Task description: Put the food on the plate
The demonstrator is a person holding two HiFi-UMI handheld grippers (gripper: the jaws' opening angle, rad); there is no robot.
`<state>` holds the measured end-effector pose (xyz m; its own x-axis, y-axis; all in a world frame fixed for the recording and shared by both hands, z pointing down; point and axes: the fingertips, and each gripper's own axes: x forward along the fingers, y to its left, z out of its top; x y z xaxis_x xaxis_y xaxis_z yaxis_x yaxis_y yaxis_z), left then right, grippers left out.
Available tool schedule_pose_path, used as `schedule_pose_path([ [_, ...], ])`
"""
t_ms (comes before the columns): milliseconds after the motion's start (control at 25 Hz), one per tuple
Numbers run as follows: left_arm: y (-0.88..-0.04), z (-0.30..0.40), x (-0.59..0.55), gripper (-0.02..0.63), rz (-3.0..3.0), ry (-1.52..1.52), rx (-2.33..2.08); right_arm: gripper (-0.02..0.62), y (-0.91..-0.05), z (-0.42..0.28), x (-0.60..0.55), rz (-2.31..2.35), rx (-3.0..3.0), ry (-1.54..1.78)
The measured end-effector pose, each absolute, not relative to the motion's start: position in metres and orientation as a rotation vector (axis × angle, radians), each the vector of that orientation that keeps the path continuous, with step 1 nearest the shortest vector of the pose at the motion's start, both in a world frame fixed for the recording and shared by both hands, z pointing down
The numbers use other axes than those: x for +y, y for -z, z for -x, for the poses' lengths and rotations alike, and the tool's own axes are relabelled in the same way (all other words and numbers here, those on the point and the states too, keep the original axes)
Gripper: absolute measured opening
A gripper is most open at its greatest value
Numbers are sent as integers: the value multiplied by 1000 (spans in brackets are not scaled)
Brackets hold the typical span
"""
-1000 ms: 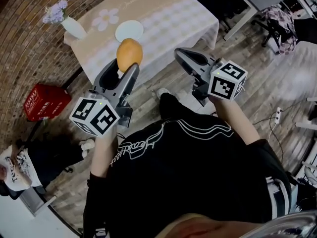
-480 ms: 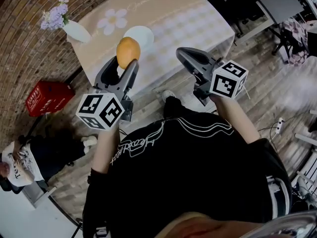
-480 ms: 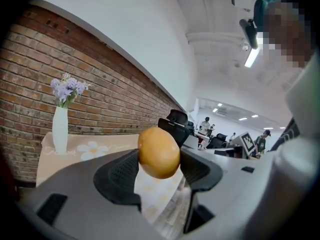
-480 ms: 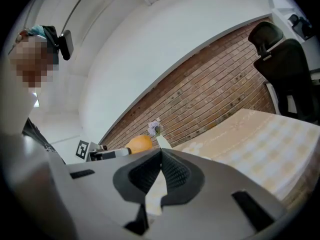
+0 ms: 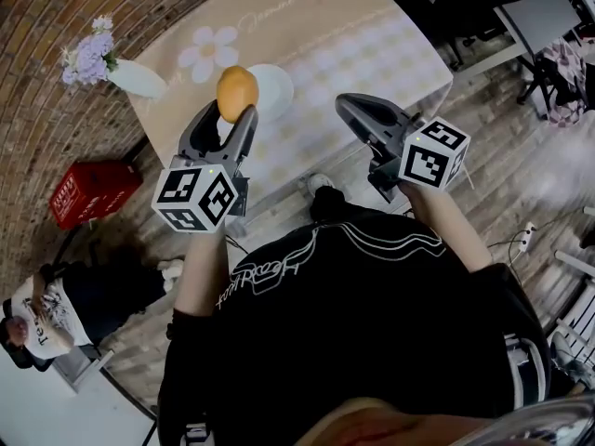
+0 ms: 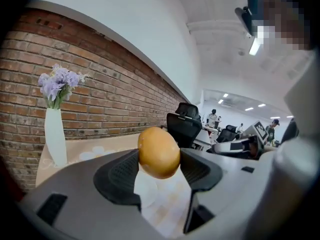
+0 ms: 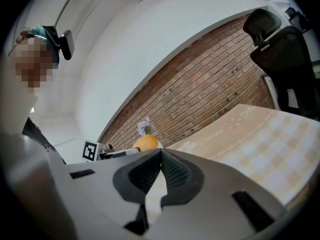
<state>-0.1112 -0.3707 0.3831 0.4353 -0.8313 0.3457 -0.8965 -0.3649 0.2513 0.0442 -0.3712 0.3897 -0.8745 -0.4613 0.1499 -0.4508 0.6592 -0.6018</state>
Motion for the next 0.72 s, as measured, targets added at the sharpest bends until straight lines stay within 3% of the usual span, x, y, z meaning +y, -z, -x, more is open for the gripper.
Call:
schedule_pose_path([
  [720, -491, 120, -449, 252, -2243, -569, -1482, -3, -446, -51, -435, 863, 2873, 1152],
])
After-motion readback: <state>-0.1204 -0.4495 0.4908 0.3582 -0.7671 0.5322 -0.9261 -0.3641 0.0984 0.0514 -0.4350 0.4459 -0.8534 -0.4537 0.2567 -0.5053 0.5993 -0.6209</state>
